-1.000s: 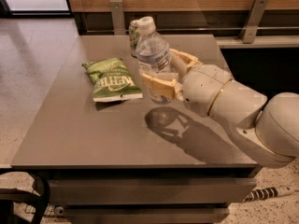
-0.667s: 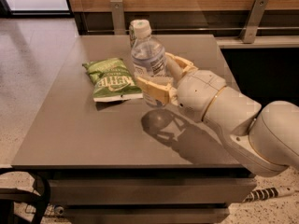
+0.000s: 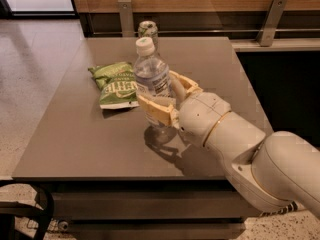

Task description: Place blue plastic bottle upright

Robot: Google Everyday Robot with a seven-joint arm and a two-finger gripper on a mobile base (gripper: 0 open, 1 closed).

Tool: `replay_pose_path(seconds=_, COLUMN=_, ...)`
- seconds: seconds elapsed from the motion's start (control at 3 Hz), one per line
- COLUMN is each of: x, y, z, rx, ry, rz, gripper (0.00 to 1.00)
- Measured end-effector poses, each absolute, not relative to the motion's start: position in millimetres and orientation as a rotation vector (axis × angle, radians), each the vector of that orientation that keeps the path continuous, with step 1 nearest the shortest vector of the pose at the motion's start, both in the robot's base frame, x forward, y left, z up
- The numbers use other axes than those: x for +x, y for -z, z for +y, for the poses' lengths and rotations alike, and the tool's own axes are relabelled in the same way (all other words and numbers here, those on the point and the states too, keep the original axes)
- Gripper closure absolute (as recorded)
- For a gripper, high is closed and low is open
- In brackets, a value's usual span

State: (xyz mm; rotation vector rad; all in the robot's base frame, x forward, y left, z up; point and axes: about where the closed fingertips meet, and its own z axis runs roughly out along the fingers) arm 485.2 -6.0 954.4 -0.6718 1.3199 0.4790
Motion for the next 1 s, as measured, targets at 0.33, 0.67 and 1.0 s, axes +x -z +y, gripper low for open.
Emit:
replay_pose_path(seconds=0.33, x=480, y=-938, z=-6, rx=-0.622, ry=-0.493, rz=1.322, gripper=1.00)
replay_pose_path(seconds=0.67, x=476, y=-925, z=-9, rx=-0.578, ry=-0.495, rz=1.320, gripper=1.00)
replay_pose_path(seconds=1.0, x=468, y=-915, z=-13, rx=-0.541, ry=-0.480, rz=1.319, gripper=1.00)
